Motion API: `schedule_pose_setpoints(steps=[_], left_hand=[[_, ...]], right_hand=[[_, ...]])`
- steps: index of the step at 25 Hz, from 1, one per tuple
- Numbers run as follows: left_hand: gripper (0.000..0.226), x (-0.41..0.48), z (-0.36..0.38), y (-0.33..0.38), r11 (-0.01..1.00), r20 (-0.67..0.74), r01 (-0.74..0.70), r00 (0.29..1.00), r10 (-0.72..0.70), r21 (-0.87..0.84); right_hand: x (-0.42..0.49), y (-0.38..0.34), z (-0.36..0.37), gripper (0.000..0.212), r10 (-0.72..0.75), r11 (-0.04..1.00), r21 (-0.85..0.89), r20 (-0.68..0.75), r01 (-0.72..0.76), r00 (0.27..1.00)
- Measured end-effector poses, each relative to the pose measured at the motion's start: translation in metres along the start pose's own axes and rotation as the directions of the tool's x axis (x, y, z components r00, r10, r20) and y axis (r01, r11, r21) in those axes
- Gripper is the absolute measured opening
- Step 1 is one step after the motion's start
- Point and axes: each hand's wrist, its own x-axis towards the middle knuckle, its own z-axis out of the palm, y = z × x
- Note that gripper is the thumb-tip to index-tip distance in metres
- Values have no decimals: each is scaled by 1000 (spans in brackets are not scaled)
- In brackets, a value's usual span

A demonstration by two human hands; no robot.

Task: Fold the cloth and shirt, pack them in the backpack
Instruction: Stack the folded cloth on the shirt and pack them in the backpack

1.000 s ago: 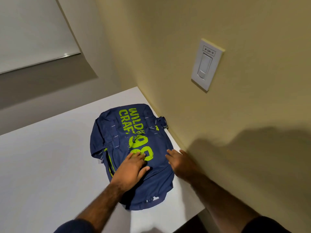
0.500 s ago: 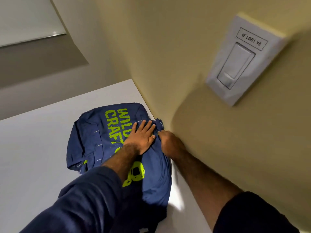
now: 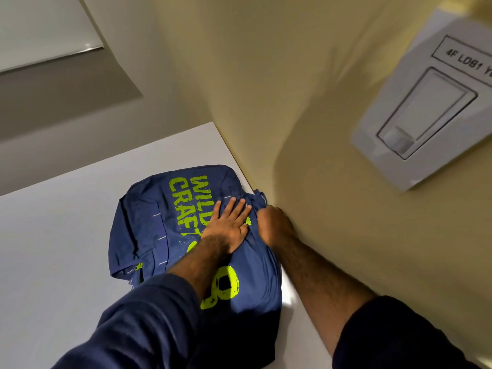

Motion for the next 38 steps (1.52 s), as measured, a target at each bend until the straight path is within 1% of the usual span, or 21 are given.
schedule_pose_setpoints(steps=[3,7,10,13,14,16,21,23,25,28,29,30,31,32,33,35,36,38], left_hand=[[60,2,-2,1,1000,10,-2,1000,2,-4],[60,0,-3,2,1000,21,2,1000,-2,-11],[59,-1,-3,4,1000,24,4,1000,-4,-23],[59,-1,-4,5,999,29,7,1000,-6,-33],[59,-1,-4,5,999,31,9,999,-7,-36],[59,-1,-4,6,999,37,12,999,-11,-41],[59,1,-7,6,999,63,21,998,-19,-40],[59,1,-8,5,999,76,21,997,-18,-39],[59,1,-8,5,999,84,26,996,-22,-41],[59,1,-8,5,999,97,32,995,-28,-37],[59,1,-9,5,999,101,31,995,-27,-39],[59,0,-9,6,999,104,28,994,-24,-39],[60,0,-10,6,999,106,26,994,-22,-36],[60,-1,-9,6,999,110,23,994,-19,-29],[60,-1,-9,6,1000,113,20,993,-18,-23],[60,-2,-7,7,1000,111,25,994,-23,-17],[60,-2,-6,8,999,107,28,994,-26,-17],[60,0,-5,10,999,100,33,995,-30,-19]], right_hand=[[-3,0,1,33,35,999,-24,61,-34,998],[-5,3,3,31,71,997,10,120,-73,990],[-7,4,5,27,115,984,123,125,-130,985],[-10,0,3,24,156,959,224,83,-171,984],[-12,-1,1,24,155,963,212,76,-168,985],[-14,-2,-2,25,122,984,120,93,-133,988],[-25,-9,-14,26,-10,994,-103,177,29,984],[-32,-9,-11,24,-44,982,-175,170,74,985],[-42,-6,-11,24,-58,971,-222,137,87,989],[-56,0,-8,23,-75,981,-171,125,96,989],[-64,1,-8,15,-85,982,-165,63,94,994],[-70,0,-11,7,-87,986,-140,43,92,995],[-75,1,-8,25,-98,988,-118,24,100,995],[-80,4,-5,36,-86,993,-78,-2,85,996],[-84,7,-1,37,-71,996,-61,-33,69,997],[-91,8,-5,19,-71,997,-42,7,71,997],[-90,9,-5,19,-39,999,-23,14,39,999],[-81,9,-9,23,26,998,52,-29,-25,999]])
